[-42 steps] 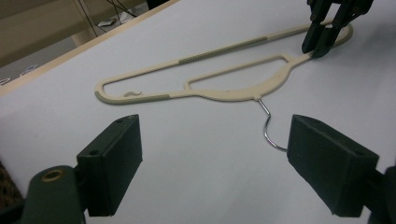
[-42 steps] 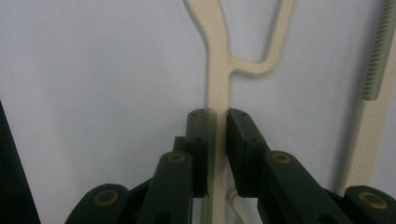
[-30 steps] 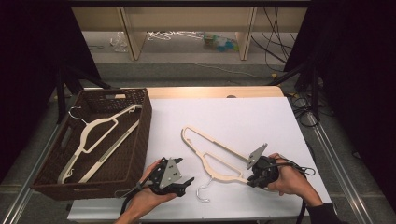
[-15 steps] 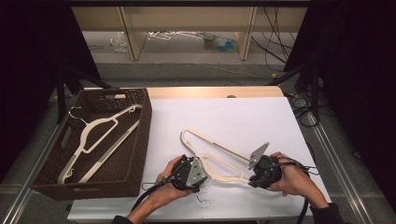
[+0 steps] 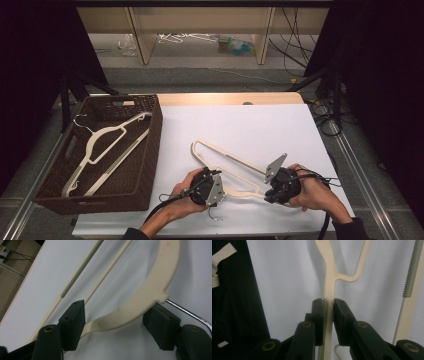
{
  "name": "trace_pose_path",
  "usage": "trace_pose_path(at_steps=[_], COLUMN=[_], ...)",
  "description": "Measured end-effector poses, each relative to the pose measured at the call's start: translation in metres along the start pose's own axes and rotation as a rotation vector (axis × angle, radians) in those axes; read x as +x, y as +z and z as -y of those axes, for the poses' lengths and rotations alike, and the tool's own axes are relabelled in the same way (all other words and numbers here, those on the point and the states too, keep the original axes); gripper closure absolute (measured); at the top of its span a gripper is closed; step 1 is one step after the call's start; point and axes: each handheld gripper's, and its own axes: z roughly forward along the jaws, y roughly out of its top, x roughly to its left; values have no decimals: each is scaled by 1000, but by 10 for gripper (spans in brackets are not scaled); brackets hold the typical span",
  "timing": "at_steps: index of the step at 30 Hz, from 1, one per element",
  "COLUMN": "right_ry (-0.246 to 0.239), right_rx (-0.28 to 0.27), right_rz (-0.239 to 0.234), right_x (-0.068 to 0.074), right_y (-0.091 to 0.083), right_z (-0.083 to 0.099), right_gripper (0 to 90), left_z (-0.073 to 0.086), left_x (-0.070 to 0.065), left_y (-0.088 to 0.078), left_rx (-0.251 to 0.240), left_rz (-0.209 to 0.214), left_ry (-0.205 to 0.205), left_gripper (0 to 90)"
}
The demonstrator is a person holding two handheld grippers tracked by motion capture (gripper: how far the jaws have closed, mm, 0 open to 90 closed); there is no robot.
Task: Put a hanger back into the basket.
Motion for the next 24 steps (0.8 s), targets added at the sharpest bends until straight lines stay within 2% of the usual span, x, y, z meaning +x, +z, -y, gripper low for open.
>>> trace_pose_path(at_steps=[2, 3, 7, 8, 11, 14, 17, 20, 24], right_ry=[-4, -6, -18, -19, -22, -46, -52, -72, -24], right_rx=[-1, -4, 0, -3, -1, 1, 0, -38, -93], right_rz=[-4, -4, -16, -15, -22, -28, -31, -41, -16], right_x=[1, 1, 0, 0, 0, 0, 0, -3, -6], right_y=[2, 3, 4, 4, 5, 7, 7, 6, -1], right_z=[-1, -1, -1, 0, 0, 1, 1, 4, 8], right_gripper=[792, 792, 791, 791, 791, 791, 792, 760, 636], left_z=[-2, -3, -3, -4, -6, -10, -15, -22, -31], left_x=[0, 2, 5, 4, 5, 7, 8, 8, 9], left_y=[-1, -1, -5, -5, -7, -11, -14, -18, -25], left_rx=[4, -5, -30, -36, -28, -31, -19, -5, -8], left_rz=[14, 43, 105, 107, 131, 159, 165, 159, 142], left_ry=[46, 93, 116, 126, 150, 183, 190, 239, 261], left_gripper=[384, 396, 529, 568, 605, 643, 667, 697, 732])
